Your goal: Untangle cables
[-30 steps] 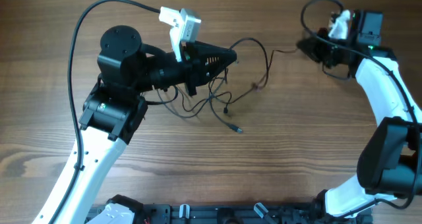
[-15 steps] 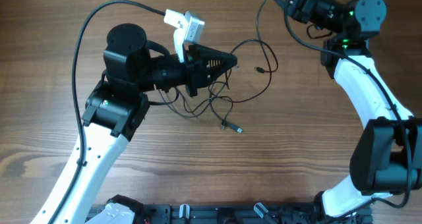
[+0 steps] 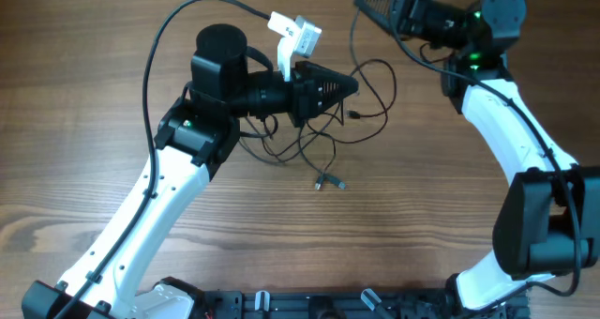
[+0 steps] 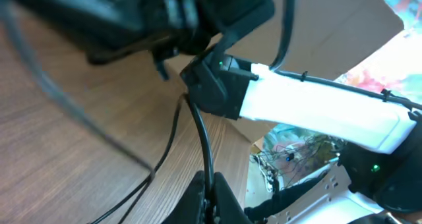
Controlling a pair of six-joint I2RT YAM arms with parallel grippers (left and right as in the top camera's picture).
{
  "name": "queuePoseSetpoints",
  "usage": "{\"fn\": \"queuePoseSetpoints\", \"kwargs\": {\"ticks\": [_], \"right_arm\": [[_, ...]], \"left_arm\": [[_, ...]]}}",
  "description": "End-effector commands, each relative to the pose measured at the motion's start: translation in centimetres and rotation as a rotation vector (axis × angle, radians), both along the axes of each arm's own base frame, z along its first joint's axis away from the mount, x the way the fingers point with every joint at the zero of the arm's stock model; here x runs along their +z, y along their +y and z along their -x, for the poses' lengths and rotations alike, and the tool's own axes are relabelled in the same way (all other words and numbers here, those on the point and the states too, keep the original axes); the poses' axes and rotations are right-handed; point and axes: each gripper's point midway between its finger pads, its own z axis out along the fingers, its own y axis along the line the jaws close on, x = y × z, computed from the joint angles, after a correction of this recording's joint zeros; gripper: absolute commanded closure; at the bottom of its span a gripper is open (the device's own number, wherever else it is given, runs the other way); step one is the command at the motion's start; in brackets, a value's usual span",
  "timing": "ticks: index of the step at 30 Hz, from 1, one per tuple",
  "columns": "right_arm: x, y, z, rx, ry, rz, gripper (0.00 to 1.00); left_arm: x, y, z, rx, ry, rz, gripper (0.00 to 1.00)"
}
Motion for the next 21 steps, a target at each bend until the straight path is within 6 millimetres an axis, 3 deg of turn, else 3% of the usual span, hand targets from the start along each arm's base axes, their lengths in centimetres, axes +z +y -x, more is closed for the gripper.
{"fn": "queuePoseSetpoints", "kwargs": {"ticks": [1,5,9,13,16,18,21], "right_arm": [[-0.8,2.0,0.8,0.053,-0.041,0.033,0.96],[-2.3,4.7,2.0,0.112,-0.003,0.063,0.96],[-6.6,6.8,2.9,0.125,0.109,0.159,0.96],[-9.4,7.7,3.9,0.139,0.119,0.245,0.96],[-13.0,6.5,2.5,0.006,0.197,0.375,0.96],[-16.1,4.6,1.2,-0.138,0.276,0.507,0.96],[-21.2,-0.4,0.1,-0.399,0.426,0.757,0.96]], "left_arm": [[0.4,0.0,-0.6,0.029,-0.025,0.003,0.96],[0.3,0.4,-2.3,0.130,-0.041,-0.015,0.96],[1.5,0.4,-2.5,0.134,-0.071,0.024,0.96],[1.7,0.4,-2.8,0.149,-0.082,0.028,0.96],[2.1,0.2,-2.3,0.124,-0.053,0.051,0.96],[2.9,0.0,-1.5,0.071,-0.079,0.074,0.96],[3.2,0.1,-1.2,0.064,-0.086,0.078,0.96]]}}
